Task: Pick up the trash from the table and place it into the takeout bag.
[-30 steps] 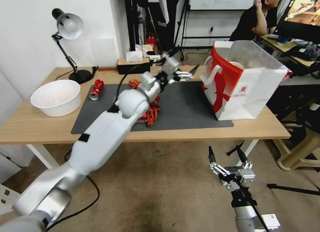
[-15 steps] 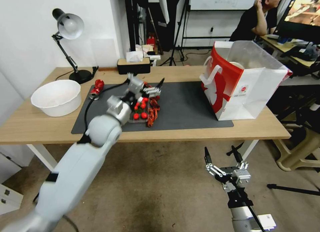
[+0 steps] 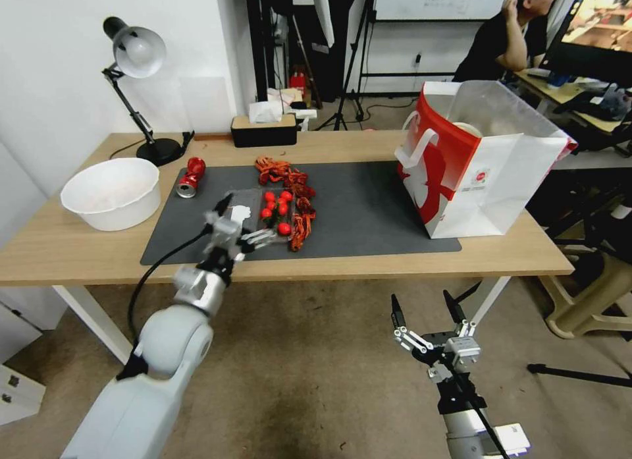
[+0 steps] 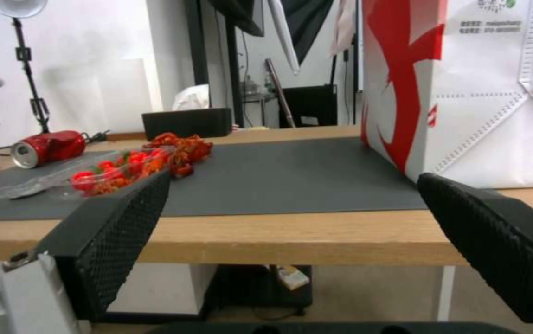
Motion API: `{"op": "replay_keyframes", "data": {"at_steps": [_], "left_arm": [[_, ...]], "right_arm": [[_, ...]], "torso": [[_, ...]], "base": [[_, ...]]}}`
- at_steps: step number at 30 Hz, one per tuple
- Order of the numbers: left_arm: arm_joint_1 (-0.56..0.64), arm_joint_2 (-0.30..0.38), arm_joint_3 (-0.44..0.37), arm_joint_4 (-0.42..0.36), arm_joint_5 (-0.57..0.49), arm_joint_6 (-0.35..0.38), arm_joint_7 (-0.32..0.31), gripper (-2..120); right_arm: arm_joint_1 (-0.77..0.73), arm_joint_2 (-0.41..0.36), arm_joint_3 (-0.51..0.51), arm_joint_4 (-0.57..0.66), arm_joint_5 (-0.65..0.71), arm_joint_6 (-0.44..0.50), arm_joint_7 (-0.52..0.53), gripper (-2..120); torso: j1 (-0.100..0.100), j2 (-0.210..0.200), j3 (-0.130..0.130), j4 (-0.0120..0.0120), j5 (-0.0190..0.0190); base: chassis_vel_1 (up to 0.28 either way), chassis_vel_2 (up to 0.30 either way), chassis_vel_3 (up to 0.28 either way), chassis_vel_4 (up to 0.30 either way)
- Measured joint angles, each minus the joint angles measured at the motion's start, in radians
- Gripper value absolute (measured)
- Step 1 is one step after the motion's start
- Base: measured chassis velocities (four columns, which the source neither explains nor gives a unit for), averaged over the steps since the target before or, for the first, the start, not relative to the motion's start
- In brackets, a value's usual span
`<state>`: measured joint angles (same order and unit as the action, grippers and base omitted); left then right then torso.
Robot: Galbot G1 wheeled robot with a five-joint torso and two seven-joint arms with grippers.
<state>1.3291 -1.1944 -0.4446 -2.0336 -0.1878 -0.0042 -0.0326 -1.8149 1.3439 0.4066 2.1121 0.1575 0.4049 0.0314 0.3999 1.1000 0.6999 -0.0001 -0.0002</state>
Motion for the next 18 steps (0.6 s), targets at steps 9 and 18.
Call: {"op": "replay_keyframes", "data": {"at_steps": [9, 18], "left_arm": [[0.186, -0.05, -0.123, -0.119, 0.115, 0.145, -0.195, 100], [0.238, -0.075, -0.153, -0.149, 0.089, 0.189, -0.23, 100]], "right_arm": [[0.006, -0.001, -0.025, 0.0, -0.012, 0.001, 0.001, 100], [0.012, 0.004, -0.032, -0.003, -0.016, 0.001, 0.002, 100]], "torso": [[0.0, 0.0, 0.0, 0.0003, 0.0001], [0.0, 0.0, 0.0, 0.0001, 0.0001]], "base": [[0.0, 0.0, 0.0, 0.0], [0.0, 0.0, 0.0, 0.0]]}}
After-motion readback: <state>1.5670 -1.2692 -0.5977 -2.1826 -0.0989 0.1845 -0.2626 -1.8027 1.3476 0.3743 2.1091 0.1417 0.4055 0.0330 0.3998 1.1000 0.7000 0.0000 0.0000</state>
